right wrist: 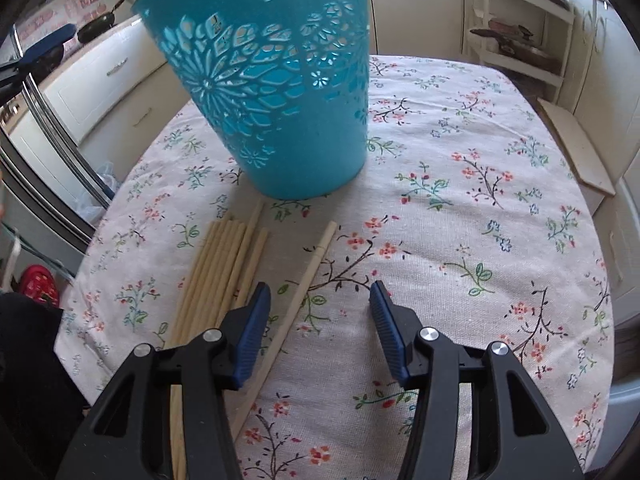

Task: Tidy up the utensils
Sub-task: 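Close the right tool on one wooden chopstick and lift it, then hold the chopstick above the teal cup and open the right tool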

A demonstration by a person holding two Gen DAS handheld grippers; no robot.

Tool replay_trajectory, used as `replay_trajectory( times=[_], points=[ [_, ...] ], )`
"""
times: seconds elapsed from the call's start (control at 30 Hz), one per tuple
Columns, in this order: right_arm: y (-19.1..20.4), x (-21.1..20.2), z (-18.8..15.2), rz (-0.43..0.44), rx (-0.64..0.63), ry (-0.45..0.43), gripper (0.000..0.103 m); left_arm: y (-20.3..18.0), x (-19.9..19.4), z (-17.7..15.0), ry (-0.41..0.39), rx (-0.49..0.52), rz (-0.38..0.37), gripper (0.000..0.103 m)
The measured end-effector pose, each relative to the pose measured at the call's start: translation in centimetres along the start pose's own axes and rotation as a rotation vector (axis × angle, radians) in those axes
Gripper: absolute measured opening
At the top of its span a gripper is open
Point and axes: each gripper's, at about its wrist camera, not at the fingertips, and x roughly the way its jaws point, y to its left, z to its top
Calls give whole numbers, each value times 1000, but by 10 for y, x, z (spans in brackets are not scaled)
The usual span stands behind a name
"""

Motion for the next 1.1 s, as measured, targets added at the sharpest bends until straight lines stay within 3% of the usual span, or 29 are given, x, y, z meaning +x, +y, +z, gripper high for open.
replay_trajectory(
  times=[0.1,0.23,0.3,0.57,0.7,0.9,1.1],
  points=[
    [16,4,-1,-63,-65,-3,47,24,2,-14,27,-38,15,80],
    [31,2,-3,-63,-147,14,16,44,17,-25,135,-115,34,79],
    [31,-1,-4,-61,-165,39,11,48,17,-27,140,-109,43,79],
    [17,-3,-7,-41,-120,80,11,48,11,-24,149,-117,19,79],
    [4,-16,-7,71,-16,84,6,49,12,-25,160,-113,26,80],
    [-26,-81,1,272,178,-44,6,53,17,-28,185,-143,33,80],
    [-29,-154,53,379,218,-308,6,51,16,-30,183,-135,41,80]
  ],
)
